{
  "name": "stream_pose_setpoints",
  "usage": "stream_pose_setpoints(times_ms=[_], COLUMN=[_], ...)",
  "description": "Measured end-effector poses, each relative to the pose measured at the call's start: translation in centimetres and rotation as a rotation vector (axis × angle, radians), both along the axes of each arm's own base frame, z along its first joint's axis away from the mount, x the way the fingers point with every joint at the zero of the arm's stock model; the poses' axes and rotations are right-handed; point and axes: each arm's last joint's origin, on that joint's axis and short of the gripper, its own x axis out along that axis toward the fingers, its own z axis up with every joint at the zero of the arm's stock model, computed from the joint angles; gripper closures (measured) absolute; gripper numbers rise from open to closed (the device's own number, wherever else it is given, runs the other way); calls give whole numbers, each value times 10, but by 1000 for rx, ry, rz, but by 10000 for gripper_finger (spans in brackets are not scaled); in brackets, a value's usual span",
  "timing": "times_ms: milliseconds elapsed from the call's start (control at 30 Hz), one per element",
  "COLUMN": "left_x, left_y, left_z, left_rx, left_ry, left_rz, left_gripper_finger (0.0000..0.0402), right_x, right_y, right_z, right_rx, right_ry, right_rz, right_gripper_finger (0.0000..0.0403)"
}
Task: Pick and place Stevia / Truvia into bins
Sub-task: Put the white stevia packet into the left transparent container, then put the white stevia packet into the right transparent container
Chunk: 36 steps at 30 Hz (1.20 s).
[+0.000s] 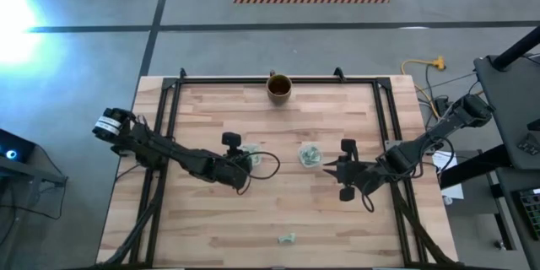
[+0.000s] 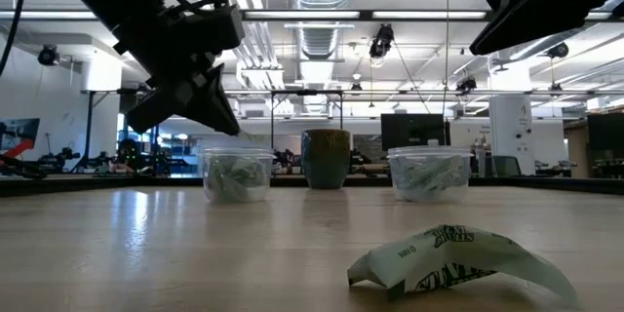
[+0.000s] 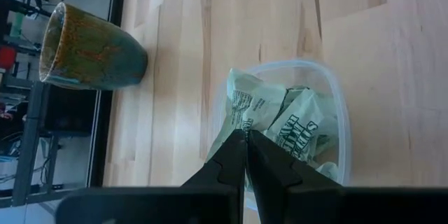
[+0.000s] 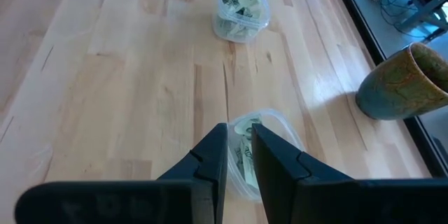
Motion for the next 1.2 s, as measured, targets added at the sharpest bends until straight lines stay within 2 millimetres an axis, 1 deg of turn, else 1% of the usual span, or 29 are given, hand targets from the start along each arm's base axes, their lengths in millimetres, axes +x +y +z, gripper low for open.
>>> stream_pose_setpoints(times_ms=[167, 433, 533, 633, 733, 833, 900, 967, 1033, 1200], left_x=[-1, -2, -2, -1, 0, 0, -1, -1, -2, -3], left_y=[0, 0, 0, 0, 0, -1, -2, -3, -4, -3], left_z=[-1, -1, -1, 0, 2, 3, 3, 3, 3, 3], left_rx=[4, 5, 5, 4, 3, 3, 4, 5, 6, 10], left_ry=[18, 22, 21, 18, 13, 9, 13, 13, 16, 29], left_rz=[-1, -1, -1, -1, -2, -4, -8, -12, -13, -13], left_gripper_finger=[395, 340, 325, 320, 320, 320, 320, 320, 320, 320], right_x=[1, 1, 3, 7, 13, 20, 27, 34, 42, 70], right_y=[0, 1, 3, 10, 18, 27, 33, 38, 44, 67], right_z=[1, 1, 2, -2, -11, -23, -31, -41, -55, -82], right_rx=[5, 11, 76, 194, 289, 335, 345, 359, 385, 429], right_ry=[-9, -14, -36, -81, -163, -254, -301, -316, -280, -206], right_rz=[0, 0, 16, 144, 309, 456, 517, 556, 572, 556], right_gripper_finger=[346, 346, 346, 346, 346, 346, 346, 346, 346, 346])
